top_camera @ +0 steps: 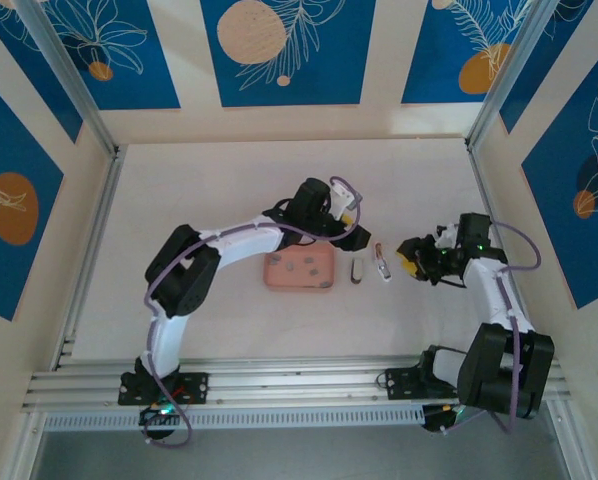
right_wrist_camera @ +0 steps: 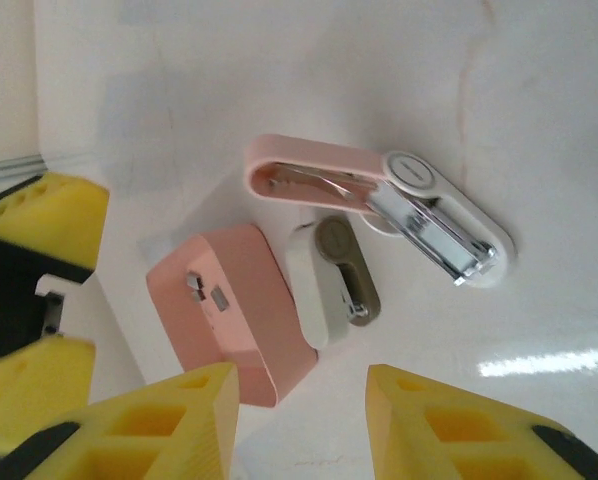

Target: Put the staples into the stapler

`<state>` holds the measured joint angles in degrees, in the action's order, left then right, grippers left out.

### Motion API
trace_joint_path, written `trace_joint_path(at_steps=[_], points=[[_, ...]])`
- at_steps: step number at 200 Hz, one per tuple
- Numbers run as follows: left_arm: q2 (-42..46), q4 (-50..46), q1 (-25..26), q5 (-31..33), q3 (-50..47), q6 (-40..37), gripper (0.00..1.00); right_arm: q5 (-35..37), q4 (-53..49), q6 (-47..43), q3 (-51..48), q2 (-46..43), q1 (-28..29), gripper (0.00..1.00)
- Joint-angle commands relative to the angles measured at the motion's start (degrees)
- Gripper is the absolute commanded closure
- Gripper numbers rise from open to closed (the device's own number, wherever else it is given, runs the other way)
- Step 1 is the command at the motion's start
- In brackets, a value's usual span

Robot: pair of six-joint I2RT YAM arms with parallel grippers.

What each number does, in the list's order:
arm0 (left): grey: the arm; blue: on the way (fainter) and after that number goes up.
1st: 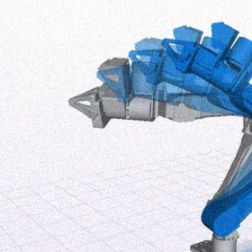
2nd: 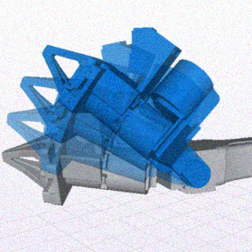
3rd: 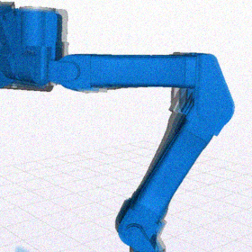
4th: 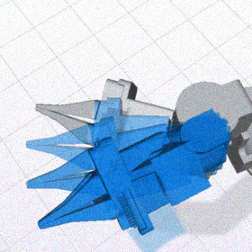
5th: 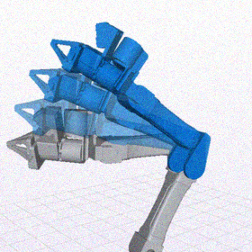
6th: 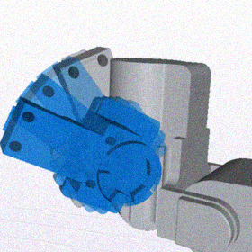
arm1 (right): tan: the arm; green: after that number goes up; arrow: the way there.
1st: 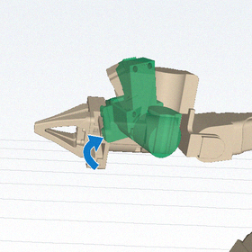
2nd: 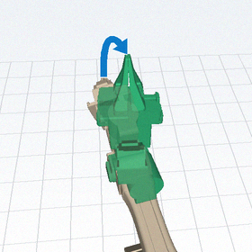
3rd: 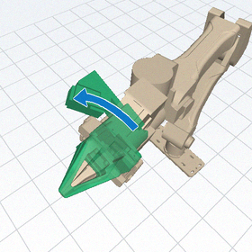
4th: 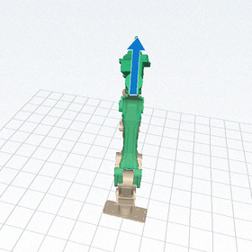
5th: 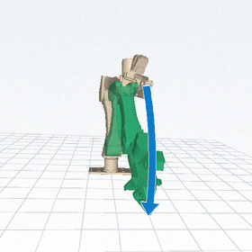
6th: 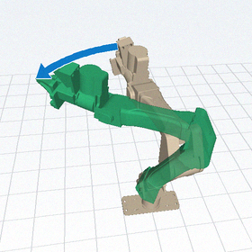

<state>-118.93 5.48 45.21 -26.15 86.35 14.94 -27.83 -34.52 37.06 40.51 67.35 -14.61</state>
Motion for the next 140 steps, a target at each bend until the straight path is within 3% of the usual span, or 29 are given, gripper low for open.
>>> trace_joint_path(at_steps=[1, 56, 140], points=[[-4.2, 1.2, 0.0, -3.4, 4.9, 4.0, 0.13, -7.8, -3.1, -3.3, -2.1, -0.2, -2.2, 0.61], [-11.2, 2.9, 2.0, -4.5, 11.0, 6.9, 0.14, -8.9, -0.4, -4.1, -4.9, 3.8, -3.3, 0.64], [-15.2, 3.9, 4.2, -6.3, 13.9, 8.8, 0.14, -3.6, -1.4, -4.0, -4.1, 6.9, -3.6, 0.65]])
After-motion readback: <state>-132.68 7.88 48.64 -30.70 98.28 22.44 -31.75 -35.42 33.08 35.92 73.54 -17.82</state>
